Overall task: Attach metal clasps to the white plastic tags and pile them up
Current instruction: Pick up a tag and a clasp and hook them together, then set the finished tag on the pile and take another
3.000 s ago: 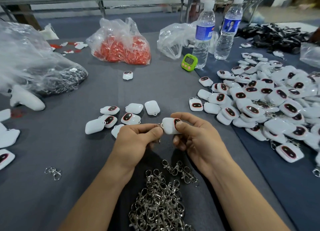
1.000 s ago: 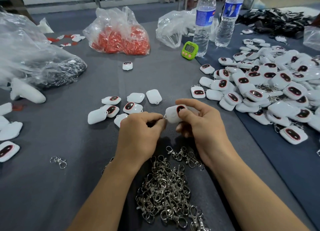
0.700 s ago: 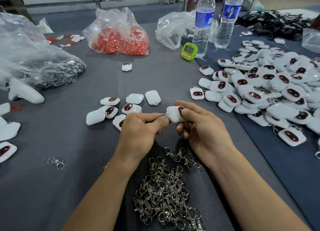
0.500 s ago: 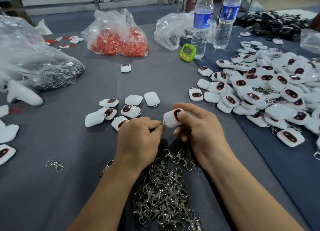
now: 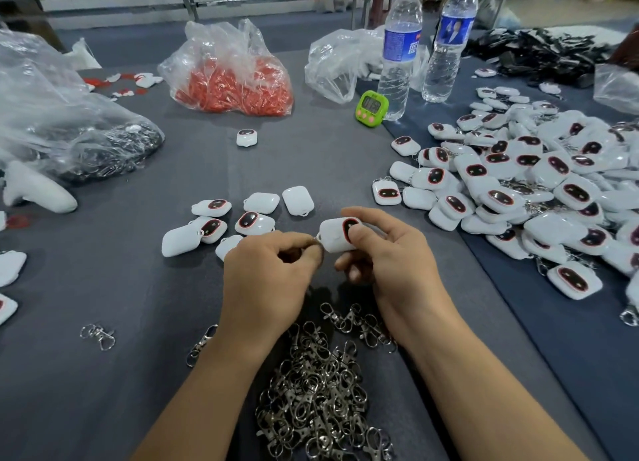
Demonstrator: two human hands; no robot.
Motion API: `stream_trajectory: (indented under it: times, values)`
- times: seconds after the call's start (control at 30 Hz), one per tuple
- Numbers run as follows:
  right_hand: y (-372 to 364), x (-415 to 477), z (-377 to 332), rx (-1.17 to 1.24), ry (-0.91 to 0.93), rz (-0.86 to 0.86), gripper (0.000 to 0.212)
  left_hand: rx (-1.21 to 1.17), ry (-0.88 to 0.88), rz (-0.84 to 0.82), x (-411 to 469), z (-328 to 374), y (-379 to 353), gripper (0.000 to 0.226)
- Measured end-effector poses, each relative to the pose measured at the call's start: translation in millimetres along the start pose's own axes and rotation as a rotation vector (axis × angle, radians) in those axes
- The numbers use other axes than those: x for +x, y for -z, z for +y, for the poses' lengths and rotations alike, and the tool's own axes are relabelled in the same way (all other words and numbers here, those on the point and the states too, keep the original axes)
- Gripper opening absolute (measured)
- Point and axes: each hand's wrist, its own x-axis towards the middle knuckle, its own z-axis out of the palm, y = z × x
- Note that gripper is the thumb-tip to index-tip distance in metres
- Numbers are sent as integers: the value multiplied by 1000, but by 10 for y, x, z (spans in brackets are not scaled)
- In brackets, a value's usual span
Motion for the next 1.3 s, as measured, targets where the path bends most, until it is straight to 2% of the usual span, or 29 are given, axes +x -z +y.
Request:
stream_trajectory:
  times: [0.2, 0.33, 0.43, 0.5, 0.6, 0.67, 0.77, 0.87, 0.97, 1.07, 1.1, 1.17, 1.2, 1.27, 1.3]
  values:
    - [61, 44, -40, 50, -5, 51, 16, -288, 113, -34, 72, -49, 5, 22]
    - [99, 57, -50, 140, -34, 48, 16, -341, 13, -69, 47, 13, 42, 6]
    - [144, 70, -51, 161, -69, -29, 23, -420, 47, -133, 29, 10, 10, 30]
    - [162, 65, -48, 115, -50, -94, 28, -415, 70, -100, 43, 5, -8, 32]
    - [161, 42, -31, 24, 9, -187, 26, -468, 52, -123, 55, 19, -5, 13]
    - [146, 30, -12, -69, 60, -208, 27, -458, 31, -151, 40, 15, -11, 18]
    - [124, 15, 21, -290, 132, -198, 25, -454, 75, -103, 38, 42, 0, 20]
    - [138, 24, 5, -414, 58, -247, 12, -395, 76, -90, 38, 43, 33, 21]
    - [219, 68, -20, -340, -35, -301, 11, -275, 6, -74, 0, 39, 9, 15]
    - [216, 61, -96, -230, -19, -329, 5, -194, -49, -44, -25, 46, -21, 13]
    - [226, 65, -145, -79, -7, -332, 11, -152, -49, -9, -21, 38, -17, 18]
    - [329, 92, -268, 462, -21, -345, 24, -91, -15, 57, -5, 14, 1, 22]
    - [404, 106, -322, 653, -19, -330, 36, -59, -1, 95, 4, 10, 10, 19]
    - [480, 138, -370, 715, -49, -270, 59, 61, -10, 206, 15, 8, 23, 16]
    - [477, 151, -348, 666, -69, -244, 60, 138, -18, 255, 20, 2, 26, 20]
